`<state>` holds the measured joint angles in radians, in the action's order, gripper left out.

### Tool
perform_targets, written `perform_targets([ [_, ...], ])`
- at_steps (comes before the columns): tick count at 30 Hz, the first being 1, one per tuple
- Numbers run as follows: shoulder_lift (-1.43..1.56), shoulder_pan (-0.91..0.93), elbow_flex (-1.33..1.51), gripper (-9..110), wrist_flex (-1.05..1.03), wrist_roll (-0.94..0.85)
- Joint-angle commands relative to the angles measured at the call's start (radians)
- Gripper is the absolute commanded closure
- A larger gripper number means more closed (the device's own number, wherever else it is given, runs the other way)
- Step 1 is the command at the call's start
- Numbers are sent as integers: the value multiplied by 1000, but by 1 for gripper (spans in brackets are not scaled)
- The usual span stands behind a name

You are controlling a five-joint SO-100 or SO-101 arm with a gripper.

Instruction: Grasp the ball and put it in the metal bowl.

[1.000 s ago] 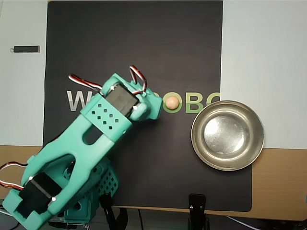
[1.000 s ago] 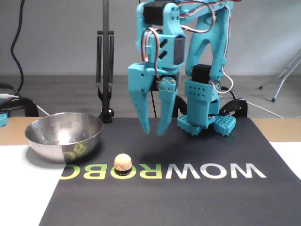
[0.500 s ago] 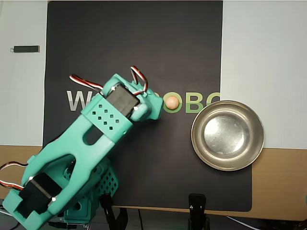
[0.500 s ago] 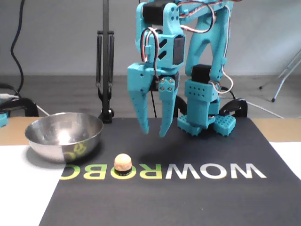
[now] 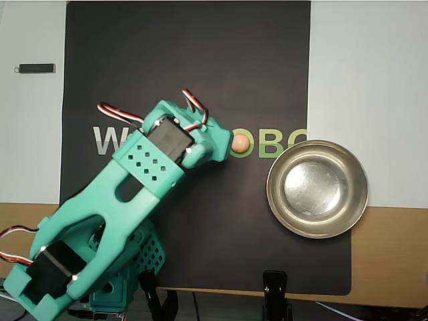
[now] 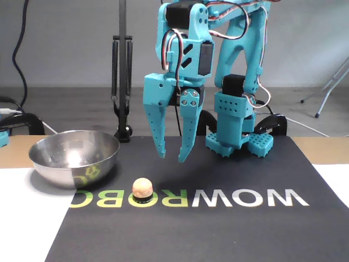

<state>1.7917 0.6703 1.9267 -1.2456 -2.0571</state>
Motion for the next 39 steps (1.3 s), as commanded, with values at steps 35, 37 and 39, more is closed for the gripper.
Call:
perform_targets([
  [35, -5, 20, -3, 45, 8, -3],
  [37, -23, 23, -9, 45, 9, -3],
  [39, -44, 25, -17, 45, 11, -3],
])
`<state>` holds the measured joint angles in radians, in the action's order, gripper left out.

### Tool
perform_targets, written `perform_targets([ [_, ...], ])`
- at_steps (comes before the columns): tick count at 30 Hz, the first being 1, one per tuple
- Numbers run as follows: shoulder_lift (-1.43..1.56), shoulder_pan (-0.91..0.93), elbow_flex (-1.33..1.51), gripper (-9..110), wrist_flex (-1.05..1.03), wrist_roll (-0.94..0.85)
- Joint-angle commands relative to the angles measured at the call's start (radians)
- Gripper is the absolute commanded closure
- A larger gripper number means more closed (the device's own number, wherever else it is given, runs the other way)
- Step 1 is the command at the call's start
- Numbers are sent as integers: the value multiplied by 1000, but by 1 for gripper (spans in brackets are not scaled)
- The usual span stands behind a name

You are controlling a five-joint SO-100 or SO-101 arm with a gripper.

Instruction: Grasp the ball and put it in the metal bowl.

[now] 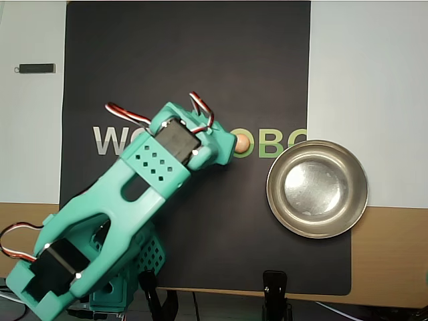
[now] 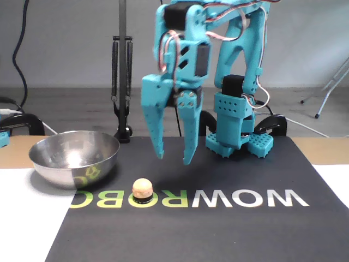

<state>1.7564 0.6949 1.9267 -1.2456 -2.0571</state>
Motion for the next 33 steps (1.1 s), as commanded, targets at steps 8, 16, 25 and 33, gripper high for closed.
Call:
perform_targets([
  [8, -60, 15, -17, 45, 87, -2],
  [16, -89, 31, -18, 45, 87, -2],
  [25, -92, 58, -23, 45, 101, -2],
  [33, -161, 94, -114, 45, 98, -2],
])
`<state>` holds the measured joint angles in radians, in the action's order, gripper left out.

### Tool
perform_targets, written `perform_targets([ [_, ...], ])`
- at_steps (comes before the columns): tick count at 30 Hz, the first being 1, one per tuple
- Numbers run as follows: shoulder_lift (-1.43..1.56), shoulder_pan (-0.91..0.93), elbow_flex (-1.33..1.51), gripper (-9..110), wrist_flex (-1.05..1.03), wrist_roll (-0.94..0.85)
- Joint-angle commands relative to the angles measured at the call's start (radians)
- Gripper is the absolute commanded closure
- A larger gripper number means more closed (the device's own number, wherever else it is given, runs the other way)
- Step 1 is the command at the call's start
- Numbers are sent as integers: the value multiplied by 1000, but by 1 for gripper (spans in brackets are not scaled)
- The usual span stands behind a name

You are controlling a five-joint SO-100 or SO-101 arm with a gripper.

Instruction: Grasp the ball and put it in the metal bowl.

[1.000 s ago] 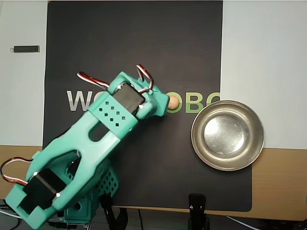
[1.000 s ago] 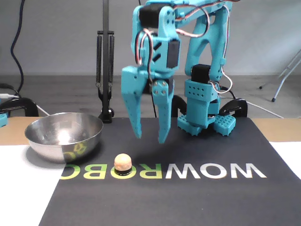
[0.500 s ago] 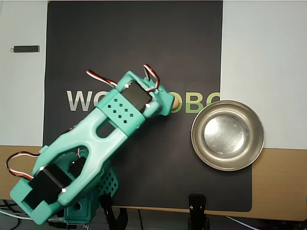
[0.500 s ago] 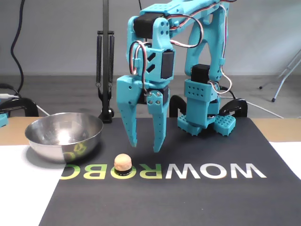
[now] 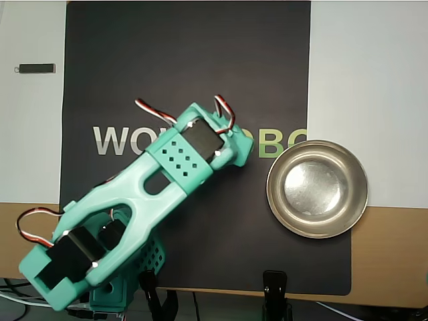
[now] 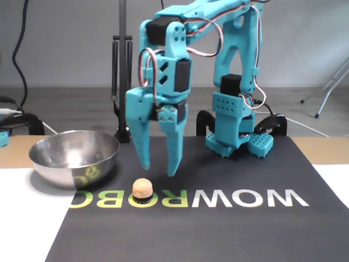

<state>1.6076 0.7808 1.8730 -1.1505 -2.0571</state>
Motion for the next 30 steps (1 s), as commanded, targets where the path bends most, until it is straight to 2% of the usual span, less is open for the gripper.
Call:
perform_targets([
  [1, -28, 15, -75, 45, 5, 0],
  [9, -143, 48, -181, 45, 3, -2],
  [30, -196, 38, -173, 45, -6, -3],
])
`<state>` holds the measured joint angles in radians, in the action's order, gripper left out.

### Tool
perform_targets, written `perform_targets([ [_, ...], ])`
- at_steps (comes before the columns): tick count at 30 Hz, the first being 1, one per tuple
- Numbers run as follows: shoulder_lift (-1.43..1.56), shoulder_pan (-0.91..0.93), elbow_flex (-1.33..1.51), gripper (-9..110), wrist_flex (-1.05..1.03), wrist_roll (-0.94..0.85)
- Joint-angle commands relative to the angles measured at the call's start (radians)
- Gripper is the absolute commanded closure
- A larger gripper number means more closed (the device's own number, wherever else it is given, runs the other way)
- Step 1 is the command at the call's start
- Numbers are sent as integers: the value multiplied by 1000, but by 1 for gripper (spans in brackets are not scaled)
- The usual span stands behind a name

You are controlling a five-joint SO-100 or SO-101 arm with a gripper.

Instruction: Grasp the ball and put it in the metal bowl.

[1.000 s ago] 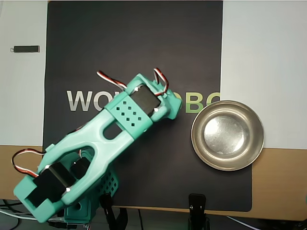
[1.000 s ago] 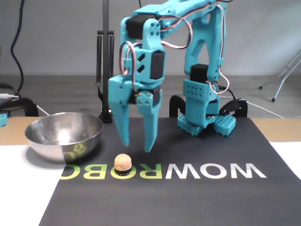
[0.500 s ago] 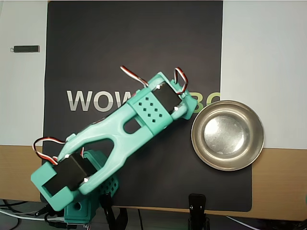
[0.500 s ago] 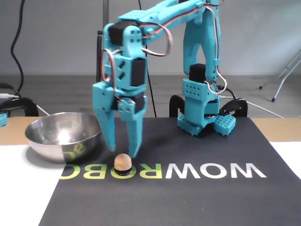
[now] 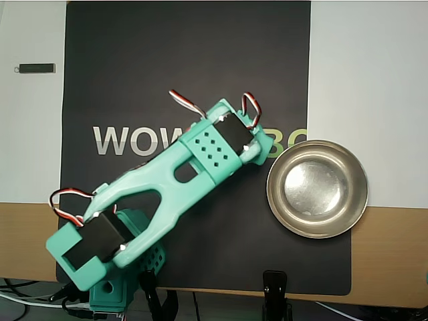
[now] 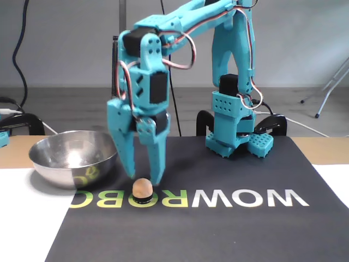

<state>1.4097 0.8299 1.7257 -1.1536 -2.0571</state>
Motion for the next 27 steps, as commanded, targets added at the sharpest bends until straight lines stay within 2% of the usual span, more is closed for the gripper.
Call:
perform_targets([
  [1, -3, -12, -26, 45, -3, -3],
  [27, -80, -21, -38, 44, 9, -2],
])
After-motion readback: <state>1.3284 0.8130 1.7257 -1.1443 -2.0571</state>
